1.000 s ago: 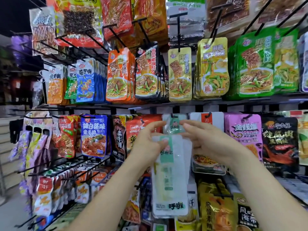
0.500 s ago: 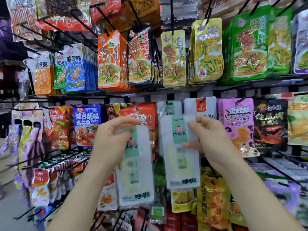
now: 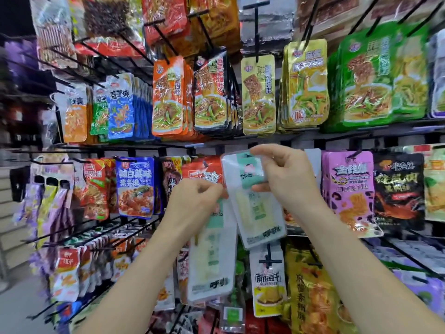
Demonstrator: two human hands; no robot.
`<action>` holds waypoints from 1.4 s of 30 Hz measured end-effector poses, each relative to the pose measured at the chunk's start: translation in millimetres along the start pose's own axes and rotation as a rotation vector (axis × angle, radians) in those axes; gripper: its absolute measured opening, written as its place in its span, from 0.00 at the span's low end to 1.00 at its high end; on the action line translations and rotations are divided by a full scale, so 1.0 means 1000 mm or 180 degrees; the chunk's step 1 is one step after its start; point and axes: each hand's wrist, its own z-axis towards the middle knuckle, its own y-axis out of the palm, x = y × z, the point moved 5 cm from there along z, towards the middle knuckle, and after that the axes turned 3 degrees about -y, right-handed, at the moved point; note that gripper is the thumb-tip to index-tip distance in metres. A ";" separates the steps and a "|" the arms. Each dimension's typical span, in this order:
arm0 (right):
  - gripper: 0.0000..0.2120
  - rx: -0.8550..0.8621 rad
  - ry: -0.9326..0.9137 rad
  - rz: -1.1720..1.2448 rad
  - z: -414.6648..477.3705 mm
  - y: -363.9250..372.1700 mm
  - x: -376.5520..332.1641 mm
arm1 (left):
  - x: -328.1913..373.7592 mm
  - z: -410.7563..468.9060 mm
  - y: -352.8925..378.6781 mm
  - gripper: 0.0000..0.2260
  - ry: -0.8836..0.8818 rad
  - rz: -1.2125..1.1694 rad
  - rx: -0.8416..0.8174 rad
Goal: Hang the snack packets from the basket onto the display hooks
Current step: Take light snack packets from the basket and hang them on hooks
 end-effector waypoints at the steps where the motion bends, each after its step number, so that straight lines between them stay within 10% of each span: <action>1: 0.13 0.0009 0.0046 -0.0004 0.001 0.002 0.002 | -0.002 0.003 0.002 0.26 -0.0032 -0.0107 -0.0030; 20: 0.16 -0.0012 0.0271 -0.0922 0.015 -0.001 0.015 | -0.011 0.028 0.017 0.17 -0.0605 -0.0283 0.0112; 27: 0.18 -0.0201 0.0092 -0.1374 0.018 -0.002 0.016 | 0.019 0.024 -0.010 0.02 0.0317 0.1084 0.0699; 33: 0.22 -0.0365 0.0185 -0.1155 0.020 0.003 0.028 | 0.020 0.041 0.032 0.28 0.0277 0.0786 -0.0368; 42: 0.20 -0.0092 -0.0539 -0.1985 0.006 -0.015 0.005 | 0.011 0.059 0.051 0.25 0.0115 0.0724 -0.0218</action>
